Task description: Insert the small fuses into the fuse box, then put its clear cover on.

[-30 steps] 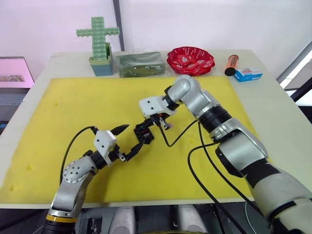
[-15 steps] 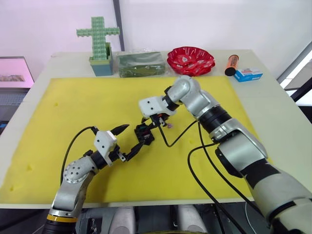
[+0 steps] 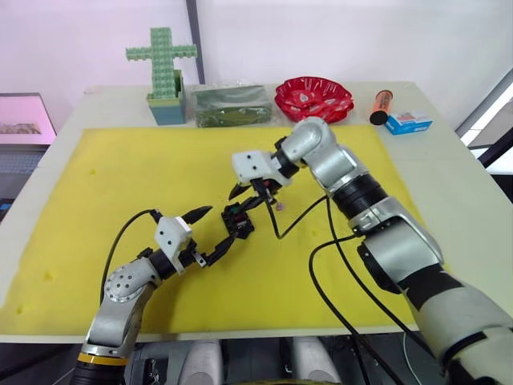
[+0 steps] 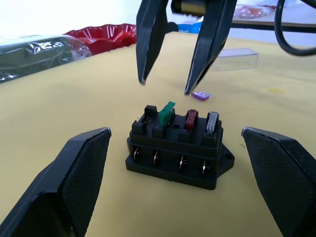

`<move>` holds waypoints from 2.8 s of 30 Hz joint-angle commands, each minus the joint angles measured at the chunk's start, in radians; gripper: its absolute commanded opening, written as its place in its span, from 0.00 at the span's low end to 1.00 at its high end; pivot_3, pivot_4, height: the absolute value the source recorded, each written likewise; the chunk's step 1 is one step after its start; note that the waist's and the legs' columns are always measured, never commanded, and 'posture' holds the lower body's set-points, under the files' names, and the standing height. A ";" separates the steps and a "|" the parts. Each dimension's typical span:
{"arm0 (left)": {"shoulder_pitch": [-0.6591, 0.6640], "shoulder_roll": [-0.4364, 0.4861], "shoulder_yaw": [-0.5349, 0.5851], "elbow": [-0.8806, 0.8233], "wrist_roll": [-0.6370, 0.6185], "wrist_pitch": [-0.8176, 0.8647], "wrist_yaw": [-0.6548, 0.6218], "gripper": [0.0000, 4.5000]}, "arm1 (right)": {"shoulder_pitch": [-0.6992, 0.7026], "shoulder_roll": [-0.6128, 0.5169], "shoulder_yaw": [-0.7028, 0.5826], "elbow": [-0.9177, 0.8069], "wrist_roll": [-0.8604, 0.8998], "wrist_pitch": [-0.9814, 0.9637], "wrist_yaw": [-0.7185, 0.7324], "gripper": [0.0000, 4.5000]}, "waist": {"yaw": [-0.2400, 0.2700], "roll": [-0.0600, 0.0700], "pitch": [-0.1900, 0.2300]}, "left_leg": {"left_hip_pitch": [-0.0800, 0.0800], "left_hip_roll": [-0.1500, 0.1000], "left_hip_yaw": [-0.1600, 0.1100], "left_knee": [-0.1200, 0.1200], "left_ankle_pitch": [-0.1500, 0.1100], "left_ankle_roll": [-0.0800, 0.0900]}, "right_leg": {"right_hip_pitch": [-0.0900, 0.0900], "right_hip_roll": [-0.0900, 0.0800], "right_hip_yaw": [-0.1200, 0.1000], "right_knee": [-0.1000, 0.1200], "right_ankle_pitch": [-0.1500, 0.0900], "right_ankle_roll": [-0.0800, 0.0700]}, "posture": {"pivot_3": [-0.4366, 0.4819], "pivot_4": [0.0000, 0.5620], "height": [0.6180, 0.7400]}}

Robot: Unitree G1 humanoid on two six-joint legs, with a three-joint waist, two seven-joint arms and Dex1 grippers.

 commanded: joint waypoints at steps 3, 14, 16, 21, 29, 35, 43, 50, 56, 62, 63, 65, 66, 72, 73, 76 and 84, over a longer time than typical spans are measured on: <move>-0.011 0.001 0.001 -0.003 -0.004 -0.027 -0.011 1.00 | 0.029 -0.019 -0.061 -0.099 0.048 0.037 -0.044 0.36 | -0.001 0.000 0.000 | 0.000 0.000 0.000 0.000 0.000 0.000 | 0.000 0.000 0.000 0.000 0.000 0.000 | 0.48 0.27 1.00; -0.014 0.006 0.003 0.004 -0.006 -0.029 -0.031 1.00 | 0.152 -0.051 -0.045 -0.202 0.046 0.025 -0.107 0.00 | 0.000 0.000 0.000 | 0.000 0.000 0.000 0.000 0.000 0.000 | 0.000 0.000 0.000 0.000 0.000 0.000 | 0.48 0.27 1.00; -0.017 0.006 0.004 0.005 -0.007 -0.028 -0.033 1.00 | 0.155 -0.049 -0.045 -0.194 0.047 0.027 -0.121 0.00 | -0.001 0.000 0.000 | 0.000 0.000 0.000 0.000 0.000 0.000 | 0.000 0.000 0.000 0.000 0.000 0.000 | 0.48 0.27 1.00; -0.015 0.006 0.003 -0.001 -0.004 -0.024 -0.031 1.00 | 0.155 -0.037 -0.042 -0.166 0.050 0.031 -0.145 0.00 | 0.001 0.000 0.000 | 0.000 0.000 0.000 0.000 0.000 0.000 | 0.000 0.000 0.000 0.000 0.000 0.000 | 0.48 0.27 1.00; -0.018 0.005 0.003 -0.007 -0.004 -0.017 -0.023 1.00 | 0.148 -0.026 -0.027 -0.103 0.034 0.004 -0.163 0.00 | 0.000 0.000 0.000 | 0.000 0.000 0.000 0.000 0.000 0.000 | 0.000 0.000 0.000 0.000 0.000 0.000 | 0.48 0.27 1.00; -0.020 0.005 0.003 -0.010 -0.003 -0.012 -0.017 1.00 | 0.140 -0.022 -0.018 -0.066 0.022 -0.024 -0.166 0.00 | 0.000 0.000 0.000 | 0.000 0.000 0.000 0.000 0.000 0.000 | 0.000 0.000 0.000 0.000 0.000 0.000 | 0.48 0.27 1.00; -0.018 0.004 0.004 -0.018 -0.004 -0.006 -0.007 1.00 | 0.134 -0.015 -0.005 -0.012 -0.008 -0.072 -0.185 0.00 | -0.001 0.000 0.000 | 0.000 0.000 0.000 0.000 0.000 0.000 | 0.000 0.000 0.000 0.000 0.000 0.000 | 0.48 0.27 1.00; -0.014 0.007 0.005 -0.025 -0.006 -0.002 -0.001 1.00 | 0.164 -0.023 0.015 -0.036 -0.013 -0.080 -0.154 0.00 | -0.001 0.000 0.000 | 0.001 0.000 0.000 0.000 0.000 0.000 | 0.001 0.000 0.000 0.000 0.000 0.000 | 0.48 0.27 1.00; -0.013 0.011 0.008 -0.028 -0.008 0.000 -0.001 1.00 | 0.183 -0.026 0.026 -0.044 -0.032 -0.087 -0.160 0.00 | -0.001 0.000 0.000 | 0.002 0.000 0.000 0.000 0.000 0.000 | 0.002 0.000 0.000 0.000 0.000 0.000 | 0.48 0.27 1.00; -0.012 0.012 0.007 -0.030 -0.010 0.000 -0.002 1.00 | 0.177 -0.024 0.042 -0.001 -0.069 -0.103 -0.196 0.00 | -0.002 0.000 -0.001 | 0.003 0.000 0.000 -0.001 0.000 0.000 | 0.003 0.000 0.000 0.000 0.000 0.000 | 0.48 0.27 1.00; -0.011 0.013 0.007 -0.030 -0.010 0.000 -0.002 1.00 | 0.176 -0.023 0.043 0.003 -0.071 -0.098 -0.201 0.00 | -0.002 0.000 -0.001 | 0.004 0.000 0.000 -0.001 0.000 0.000 | 0.003 0.000 0.000 0.000 0.000 0.000 | 0.48 0.27 1.00; -0.010 0.013 0.007 -0.031 -0.010 0.001 -0.002 1.00 | 0.174 -0.020 0.043 0.010 -0.075 -0.093 -0.208 0.00 | -0.002 0.000 -0.001 | 0.004 0.000 0.000 -0.001 0.000 0.000 | 0.004 0.000 0.000 0.000 0.000 0.000 | 0.48 0.27 1.00; -0.010 0.013 0.007 -0.032 -0.009 0.000 -0.002 1.00 | 0.172 -0.021 0.046 0.011 -0.078 -0.099 -0.207 0.00 | -0.002 0.000 -0.001 | 0.005 0.000 0.000 -0.001 0.000 0.000 | 0.004 0.000 0.000 0.000 0.000 0.000 | 0.48 0.27 1.00; -0.006 0.013 0.007 -0.035 -0.009 0.000 0.000 1.00 | 0.194 -0.028 0.065 -0.020 -0.080 -0.095 -0.163 0.00 | -0.001 0.000 -0.001 | 0.008 0.000 0.000 -0.001 0.000 0.000 | 0.007 0.000 0.000 0.000 -0.001 -0.001 | 0.48 0.27 1.00; -0.006 0.013 0.007 -0.035 -0.008 0.000 0.001 1.00 | 0.197 -0.030 0.067 -0.025 -0.081 -0.094 -0.159 0.00 | -0.002 0.000 -0.001 | 0.009 0.000 0.000 -0.002 0.000 0.000 | 0.008 0.000 0.000 0.000 -0.001 -0.002 | 0.48 0.27 1.00; -0.005 0.012 0.008 -0.037 -0.008 0.000 0.003 1.00 | 0.207 -0.033 0.074 -0.027 -0.093 -0.100 -0.168 0.00 | -0.002 0.000 -0.001 | 0.013 0.000 0.001 -0.003 0.000 0.000 | 0.012 0.000 0.000 -0.001 -0.002 -0.003 | 0.48 0.27 1.00; -0.001 0.011 0.008 -0.040 -0.009 0.002 0.005 1.00 | 0.219 -0.013 0.083 0.033 -0.131 -0.107 -0.231 0.00 | -0.004 0.000 -0.003 | 0.016 0.000 0.001 -0.004 0.000 0.000 | 0.013 0.000 0.000 -0.001 -0.002 -0.004 | 0.48 0.27 1.00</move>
